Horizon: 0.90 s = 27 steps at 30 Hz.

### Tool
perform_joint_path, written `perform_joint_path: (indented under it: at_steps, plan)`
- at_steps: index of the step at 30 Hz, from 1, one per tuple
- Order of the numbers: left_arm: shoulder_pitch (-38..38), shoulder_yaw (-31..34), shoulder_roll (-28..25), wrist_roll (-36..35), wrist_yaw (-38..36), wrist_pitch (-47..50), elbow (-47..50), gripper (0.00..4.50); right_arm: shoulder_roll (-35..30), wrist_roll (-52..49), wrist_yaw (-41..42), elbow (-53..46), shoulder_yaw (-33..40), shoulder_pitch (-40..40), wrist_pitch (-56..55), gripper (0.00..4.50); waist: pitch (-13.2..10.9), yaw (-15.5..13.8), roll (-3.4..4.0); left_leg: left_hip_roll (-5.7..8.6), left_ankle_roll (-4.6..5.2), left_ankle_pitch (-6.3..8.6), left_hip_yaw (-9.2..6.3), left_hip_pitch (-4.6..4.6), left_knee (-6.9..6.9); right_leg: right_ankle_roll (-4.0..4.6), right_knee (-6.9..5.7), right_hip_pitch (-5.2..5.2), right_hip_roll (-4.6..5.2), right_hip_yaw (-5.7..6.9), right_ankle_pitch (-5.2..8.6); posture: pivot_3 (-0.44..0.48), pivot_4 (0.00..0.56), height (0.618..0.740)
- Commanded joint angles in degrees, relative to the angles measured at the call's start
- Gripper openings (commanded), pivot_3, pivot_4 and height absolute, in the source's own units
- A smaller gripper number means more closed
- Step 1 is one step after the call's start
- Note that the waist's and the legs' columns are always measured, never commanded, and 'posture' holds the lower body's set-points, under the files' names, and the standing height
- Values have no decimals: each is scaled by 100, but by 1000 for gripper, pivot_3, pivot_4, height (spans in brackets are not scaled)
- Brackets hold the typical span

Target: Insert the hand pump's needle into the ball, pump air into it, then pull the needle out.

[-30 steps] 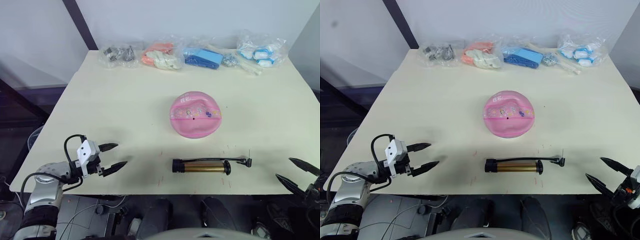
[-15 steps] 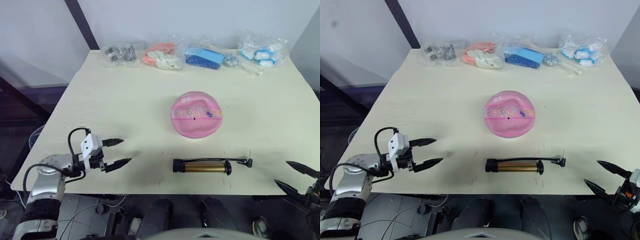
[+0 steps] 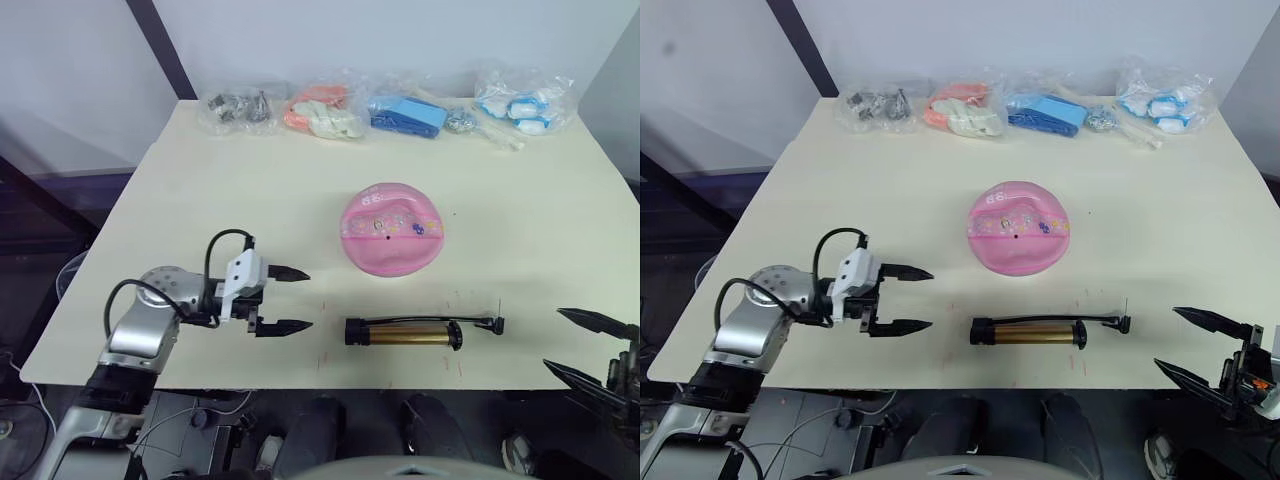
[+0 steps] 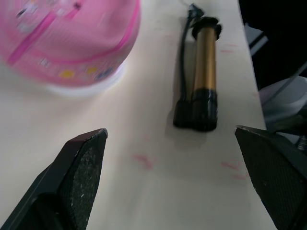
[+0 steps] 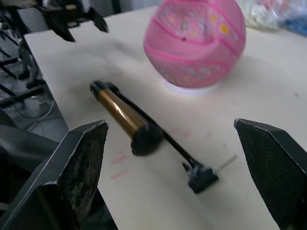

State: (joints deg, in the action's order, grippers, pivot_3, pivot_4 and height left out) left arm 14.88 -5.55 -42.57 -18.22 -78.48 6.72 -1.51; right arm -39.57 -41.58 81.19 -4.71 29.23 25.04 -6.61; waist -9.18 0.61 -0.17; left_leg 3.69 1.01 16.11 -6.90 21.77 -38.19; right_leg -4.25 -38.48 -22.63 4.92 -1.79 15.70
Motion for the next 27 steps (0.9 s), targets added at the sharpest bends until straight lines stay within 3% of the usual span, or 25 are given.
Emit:
perform_joint_path:
  at_steps: [1, 18, 27]
  plan:
    - [297, -477, 259, 96, 104, 265, 544, 4500, -117, -93, 152, -238, 270, 30, -52, 4410, -1, -8, -1, 1, 0, 0, 0, 1, 0, 0, 0, 0, 0, 0, 0, 0, 150, 740]
    - [1472, -2007, 1531, 798, 808, 1468, 593, 4500, 124, -35, 161, -325, 549, 329, -191, 4410, -11, -3, -15, 4, 0, -1, -3, 3, -9, -2, 0, 7, -4, 6, 0, 0, 150, 740]
    - [1942, -2477, 2446, 1168, 1324, 1729, -49, 4500, 249, -7, 124, -370, 583, 458, -294, 4410, -12, -6, -18, 5, 1, -1, -3, 2, -10, -2, -1, 8, -5, 6, 0, 0, 150, 740]
